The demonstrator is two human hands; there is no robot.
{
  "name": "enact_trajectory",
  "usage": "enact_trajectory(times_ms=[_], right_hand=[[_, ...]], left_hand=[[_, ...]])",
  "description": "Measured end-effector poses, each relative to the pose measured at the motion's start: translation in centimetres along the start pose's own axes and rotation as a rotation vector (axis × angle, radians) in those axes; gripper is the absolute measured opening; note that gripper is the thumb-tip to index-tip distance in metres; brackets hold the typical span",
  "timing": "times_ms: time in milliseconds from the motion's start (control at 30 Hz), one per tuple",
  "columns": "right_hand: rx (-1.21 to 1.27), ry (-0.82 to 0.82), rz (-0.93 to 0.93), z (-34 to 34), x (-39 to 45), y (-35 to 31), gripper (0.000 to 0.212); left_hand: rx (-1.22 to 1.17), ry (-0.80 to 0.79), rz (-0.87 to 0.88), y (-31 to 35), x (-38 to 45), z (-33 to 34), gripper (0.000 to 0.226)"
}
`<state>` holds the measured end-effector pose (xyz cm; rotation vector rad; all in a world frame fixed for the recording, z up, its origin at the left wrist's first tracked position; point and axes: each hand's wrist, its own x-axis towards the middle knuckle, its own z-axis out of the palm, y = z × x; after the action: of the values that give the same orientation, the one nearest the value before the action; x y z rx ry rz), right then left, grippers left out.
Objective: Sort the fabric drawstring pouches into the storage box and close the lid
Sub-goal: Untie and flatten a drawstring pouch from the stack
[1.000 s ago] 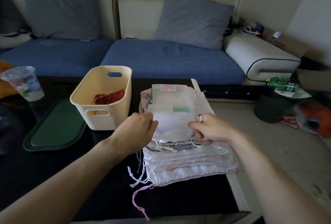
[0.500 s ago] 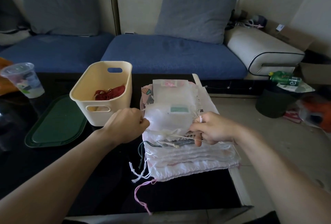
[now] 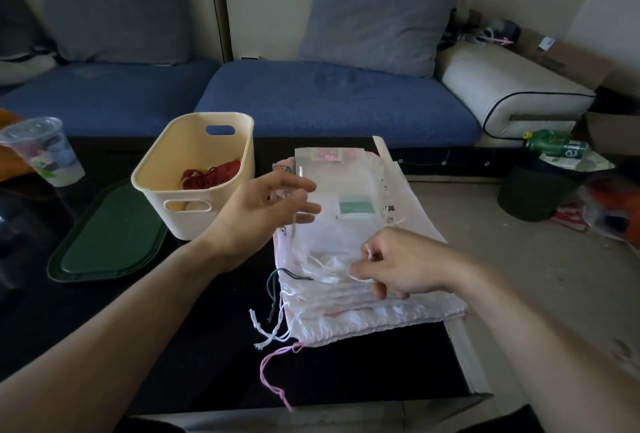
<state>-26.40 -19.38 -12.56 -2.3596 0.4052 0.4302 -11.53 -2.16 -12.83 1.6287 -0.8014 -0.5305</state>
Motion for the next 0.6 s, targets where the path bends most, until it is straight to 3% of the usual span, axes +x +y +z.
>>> enact_trajectory(times_ms=[100, 167, 233, 333, 433, 533, 600], right_hand=[[0.086, -0.034, -0.032, 0.1, -0.1, -0.4, 0.032], [0.17, 0.002, -0.078, 0.3, -0.1, -0.8, 0.033], [0.273, 0.068, -0.14, 0.5, 0.1, -1.0, 0.035], [0.402, 0.101, -0.196, 0.6, 0.4, -1.2, 0.038], [0.447, 0.078, -0.203, 0.5, 0.4, -1.5, 0.036], [0.456, 0.043, -0.192, 0.4, 0.5, -1.7, 0.034], [0.346, 0.104, -0.131, 0.2, 0.6, -1.1, 0.035]], left_hand=[[0.469, 0.021, 0.07, -1.0, 0.0, -0.2, 0.036], [0.771, -0.164, -0.035, -1.6, -0.2, -0.4, 0.069], [0.932, -0.217, -0.104, -1.9, -0.5, -0.5, 0.081], [0.963, -0.134, 0.065, -1.5, -1.2, -0.2, 0.059], [0.956, -0.276, 0.193, -1.5, -2.1, 1.1, 0.046], [0.959, -0.339, 0.212, -2.3, -2.1, 2.2, 0.034], [0.946, -0.376, 0.171, -2.7, -1.9, 2.5, 0.025]])
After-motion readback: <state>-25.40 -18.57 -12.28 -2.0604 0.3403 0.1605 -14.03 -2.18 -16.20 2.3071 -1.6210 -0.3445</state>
